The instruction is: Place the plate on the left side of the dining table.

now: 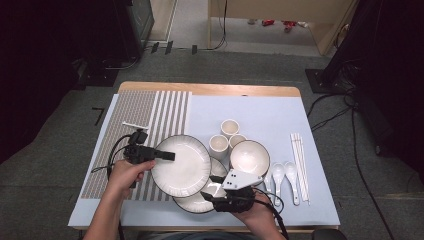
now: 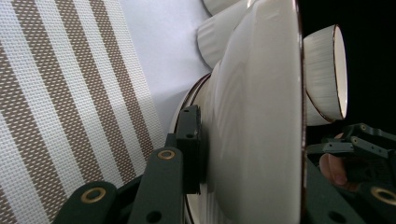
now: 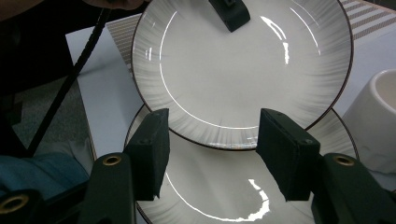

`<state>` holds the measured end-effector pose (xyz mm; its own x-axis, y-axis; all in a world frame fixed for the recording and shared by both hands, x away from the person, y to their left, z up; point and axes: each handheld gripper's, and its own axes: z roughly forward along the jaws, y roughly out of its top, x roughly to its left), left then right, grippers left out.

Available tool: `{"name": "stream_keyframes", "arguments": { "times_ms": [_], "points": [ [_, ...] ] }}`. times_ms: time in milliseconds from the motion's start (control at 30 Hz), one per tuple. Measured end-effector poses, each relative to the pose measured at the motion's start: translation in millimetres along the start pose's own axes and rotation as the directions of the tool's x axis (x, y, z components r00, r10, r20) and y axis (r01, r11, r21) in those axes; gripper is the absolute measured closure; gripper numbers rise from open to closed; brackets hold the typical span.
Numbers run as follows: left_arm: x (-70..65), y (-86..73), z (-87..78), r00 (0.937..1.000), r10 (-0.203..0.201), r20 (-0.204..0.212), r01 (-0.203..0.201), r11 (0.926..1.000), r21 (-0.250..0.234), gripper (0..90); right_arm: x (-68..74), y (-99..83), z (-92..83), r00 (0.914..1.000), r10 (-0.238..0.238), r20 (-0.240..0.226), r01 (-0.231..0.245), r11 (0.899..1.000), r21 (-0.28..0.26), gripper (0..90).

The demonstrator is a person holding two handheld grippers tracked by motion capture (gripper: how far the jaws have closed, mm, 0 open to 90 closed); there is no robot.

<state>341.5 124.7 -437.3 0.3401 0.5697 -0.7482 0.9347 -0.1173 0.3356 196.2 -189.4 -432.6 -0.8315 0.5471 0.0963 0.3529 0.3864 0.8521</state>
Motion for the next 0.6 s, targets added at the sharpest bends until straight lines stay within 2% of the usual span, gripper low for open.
{"name": "stream_keyframes", "arguments": {
  "times_ms": [200, 300, 433, 500, 600],
  "points": [
    [2.5, 0.0, -4.3, 0.9999, -0.009, 0.008, 0.009, 0.9998, -0.016, 74.8, 0.0, 3.3, -3.6, 0.9998, -0.021, -0.002, 0.021, 1.0, -0.005, 45.2],
    [3.3, 0.3, -6.2, 0.9998, -0.016, 0.009, 0.016, 0.9995, -0.026, 74.8, -2.4, 5.3, -5.0, 0.9997, -0.011, -0.02, 0.011, 1.0, -0.004, 46.9],
    [4.9, 1.1, -8.0, 0.9996, -0.018, 0.022, 0.019, 0.9995, -0.027, 74.8, -6.0, 8.4, -8.4, 0.9996, -0.02, -0.018, 0.02, 1.0, 0.017, 46.9],
    [5.7, 1.3, -9.8, 0.9992, -0.013, 0.038, 0.014, 0.9994, -0.032, 74.8, -10.0, 10.6, -10.5, 0.9998, -0.013, -0.017, 0.013, 1.0, 0.021, 46.9],
    [5.7, 2.0, -11.3, 0.9993, -0.012, 0.037, 0.013, 0.9992, -0.037, 74.9, -14.5, 15.2, -12.0, 0.9997, 0.001, -0.026, -0.001, 1.0, 0.02, 47.1]
  ]
}}
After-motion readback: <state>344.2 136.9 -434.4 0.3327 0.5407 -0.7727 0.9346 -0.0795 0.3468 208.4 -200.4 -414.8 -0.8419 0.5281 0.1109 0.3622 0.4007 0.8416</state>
